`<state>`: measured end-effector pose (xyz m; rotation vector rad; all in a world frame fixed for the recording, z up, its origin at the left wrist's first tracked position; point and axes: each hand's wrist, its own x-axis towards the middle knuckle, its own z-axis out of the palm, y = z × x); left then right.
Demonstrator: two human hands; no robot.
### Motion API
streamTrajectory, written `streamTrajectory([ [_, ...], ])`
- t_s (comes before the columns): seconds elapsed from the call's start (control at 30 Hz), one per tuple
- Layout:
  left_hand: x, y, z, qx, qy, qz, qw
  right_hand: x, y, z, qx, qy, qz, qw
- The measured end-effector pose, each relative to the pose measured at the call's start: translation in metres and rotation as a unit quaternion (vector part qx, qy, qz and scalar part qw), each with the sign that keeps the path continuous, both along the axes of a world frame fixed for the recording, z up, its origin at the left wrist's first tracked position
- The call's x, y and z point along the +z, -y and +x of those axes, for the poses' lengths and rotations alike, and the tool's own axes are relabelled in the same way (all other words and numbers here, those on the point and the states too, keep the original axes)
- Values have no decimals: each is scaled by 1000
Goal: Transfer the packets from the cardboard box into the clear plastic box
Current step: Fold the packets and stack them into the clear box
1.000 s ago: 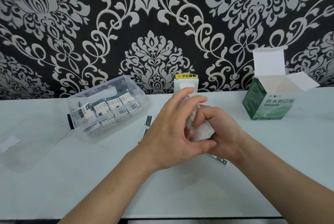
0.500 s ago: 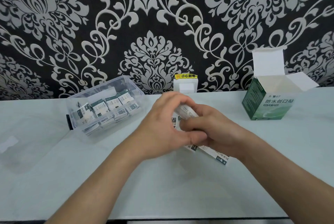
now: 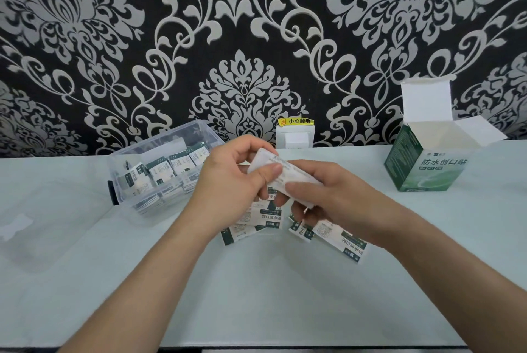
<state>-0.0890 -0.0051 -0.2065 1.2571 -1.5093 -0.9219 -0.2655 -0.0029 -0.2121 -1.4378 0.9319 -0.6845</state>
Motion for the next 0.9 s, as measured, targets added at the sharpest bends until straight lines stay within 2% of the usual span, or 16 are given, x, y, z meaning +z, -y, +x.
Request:
streamTrajectory([
  [0.1, -3, -3, -8, 56, -6, -27, 998, -10, -4, 5, -93, -92, -146, 981],
  [0.23, -9, -7, -14, 56, 5, -100, 993, -19, -6, 7, -152, -237, -292, 914],
  [0.3, -13, -8, -13, 37, 6, -164, 986, -19, -6, 7, -174, -239, -318, 901],
  [0.37, -16, -9, -11, 46, 25, -233, 971, -16, -10, 10, -186, -135, -249, 941],
  [0.43, -17, -10, -10, 72, 49, -266, 960, -8, -12, 11, -144, 6, -106, 984],
  [0.47, -17, -8, -8, 78, 50, -255, 963, -4, -11, 9, -105, 45, -39, 993],
  [0.53, -11, -5, -2, 55, 35, -175, 982, 3, -9, 0, -25, 42, 45, 998],
  [0.63, -1, -1, 6, -19, 38, -74, 996, 1, -5, -11, 18, 55, 112, 992],
  [0.77, 9, -3, 14, -85, 51, -72, 992, 0, -2, -9, 85, 94, 113, 985],
  [0.9, 8, -2, 17, -85, 96, -98, 987, -2, 0, -3, 86, 147, 148, 974],
])
